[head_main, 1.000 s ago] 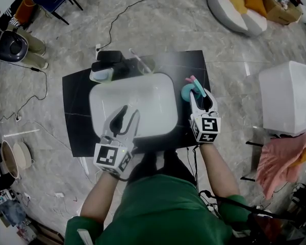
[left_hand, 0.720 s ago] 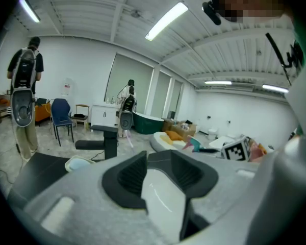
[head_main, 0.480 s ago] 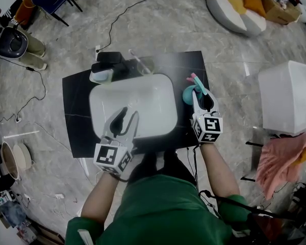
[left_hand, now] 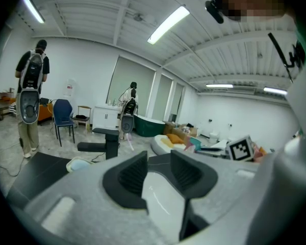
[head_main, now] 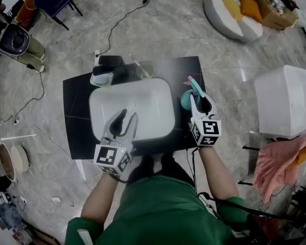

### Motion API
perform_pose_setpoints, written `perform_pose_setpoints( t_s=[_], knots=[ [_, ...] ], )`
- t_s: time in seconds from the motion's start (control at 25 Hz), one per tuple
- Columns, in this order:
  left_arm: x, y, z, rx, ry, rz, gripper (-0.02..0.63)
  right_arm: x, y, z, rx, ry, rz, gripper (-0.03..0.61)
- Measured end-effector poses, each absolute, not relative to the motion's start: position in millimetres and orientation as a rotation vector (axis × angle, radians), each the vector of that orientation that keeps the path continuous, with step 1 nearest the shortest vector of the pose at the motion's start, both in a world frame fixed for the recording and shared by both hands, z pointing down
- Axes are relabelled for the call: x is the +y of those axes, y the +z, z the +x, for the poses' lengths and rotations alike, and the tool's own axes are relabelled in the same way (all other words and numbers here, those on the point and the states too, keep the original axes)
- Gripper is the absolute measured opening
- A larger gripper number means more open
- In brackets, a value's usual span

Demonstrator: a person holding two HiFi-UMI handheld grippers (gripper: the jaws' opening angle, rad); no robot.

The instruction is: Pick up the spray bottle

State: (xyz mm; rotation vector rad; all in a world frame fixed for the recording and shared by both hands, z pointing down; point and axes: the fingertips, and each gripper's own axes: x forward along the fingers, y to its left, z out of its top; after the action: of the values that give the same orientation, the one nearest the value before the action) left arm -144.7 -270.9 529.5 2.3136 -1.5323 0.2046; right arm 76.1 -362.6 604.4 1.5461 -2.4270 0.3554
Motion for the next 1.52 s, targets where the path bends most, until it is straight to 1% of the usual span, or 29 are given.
perform_pose_setpoints(
  t_s=[0.4, 0.96, 1.52],
  knots=[
    [-266, 507, -140, -1.547, 0.15, 2.357, 0.138, -350, 557, 66, -2.514, 0.316, 1.513, 0.133],
    [-252, 465, -144, -1.597, 0.078, 2.402, 0.137, -327, 458, 50, -2.708, 0.199, 1.48, 0.132],
    [-239, 418, -154, -1.646, -0.017, 2.455, 0.135, -304, 383, 47, -2.839, 0.152, 1.456, 0.133]
  ],
)
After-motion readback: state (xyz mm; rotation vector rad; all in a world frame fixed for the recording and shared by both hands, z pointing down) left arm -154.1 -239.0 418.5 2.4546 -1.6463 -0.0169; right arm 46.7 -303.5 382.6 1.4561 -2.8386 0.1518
